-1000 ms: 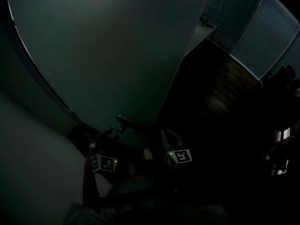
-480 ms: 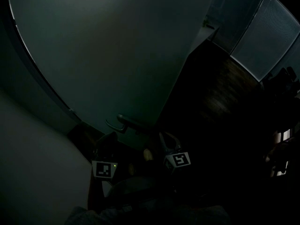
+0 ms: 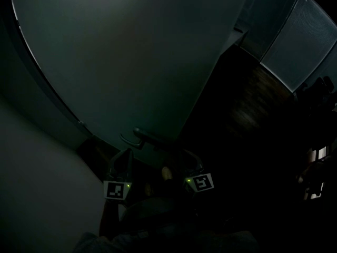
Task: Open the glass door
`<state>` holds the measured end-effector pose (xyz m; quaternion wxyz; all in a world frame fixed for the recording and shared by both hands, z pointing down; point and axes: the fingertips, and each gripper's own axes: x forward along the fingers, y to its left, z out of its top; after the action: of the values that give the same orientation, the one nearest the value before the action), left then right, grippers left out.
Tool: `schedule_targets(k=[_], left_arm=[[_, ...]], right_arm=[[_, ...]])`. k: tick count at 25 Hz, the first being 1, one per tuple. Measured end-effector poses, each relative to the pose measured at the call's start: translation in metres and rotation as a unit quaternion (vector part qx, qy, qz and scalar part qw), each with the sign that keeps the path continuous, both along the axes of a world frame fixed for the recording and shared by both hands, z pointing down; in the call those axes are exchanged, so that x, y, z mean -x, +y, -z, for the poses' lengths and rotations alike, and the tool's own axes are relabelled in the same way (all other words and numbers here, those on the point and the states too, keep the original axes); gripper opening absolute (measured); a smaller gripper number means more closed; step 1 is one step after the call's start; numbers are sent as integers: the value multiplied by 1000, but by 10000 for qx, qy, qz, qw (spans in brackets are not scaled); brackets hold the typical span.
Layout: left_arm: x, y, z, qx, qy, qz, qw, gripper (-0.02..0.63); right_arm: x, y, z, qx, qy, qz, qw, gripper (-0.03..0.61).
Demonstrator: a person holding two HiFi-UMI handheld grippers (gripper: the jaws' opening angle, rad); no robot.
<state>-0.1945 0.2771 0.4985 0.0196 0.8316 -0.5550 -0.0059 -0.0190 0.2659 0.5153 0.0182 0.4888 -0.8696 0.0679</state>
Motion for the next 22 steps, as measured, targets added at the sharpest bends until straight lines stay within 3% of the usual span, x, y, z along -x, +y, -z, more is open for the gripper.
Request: schedule_targets(k=[22], left_arm=[[-9,-2,-3,-76,-324,-63,9994,3]], right_arm=[[-1,1,-2,-25,-21,-30,10000,2]])
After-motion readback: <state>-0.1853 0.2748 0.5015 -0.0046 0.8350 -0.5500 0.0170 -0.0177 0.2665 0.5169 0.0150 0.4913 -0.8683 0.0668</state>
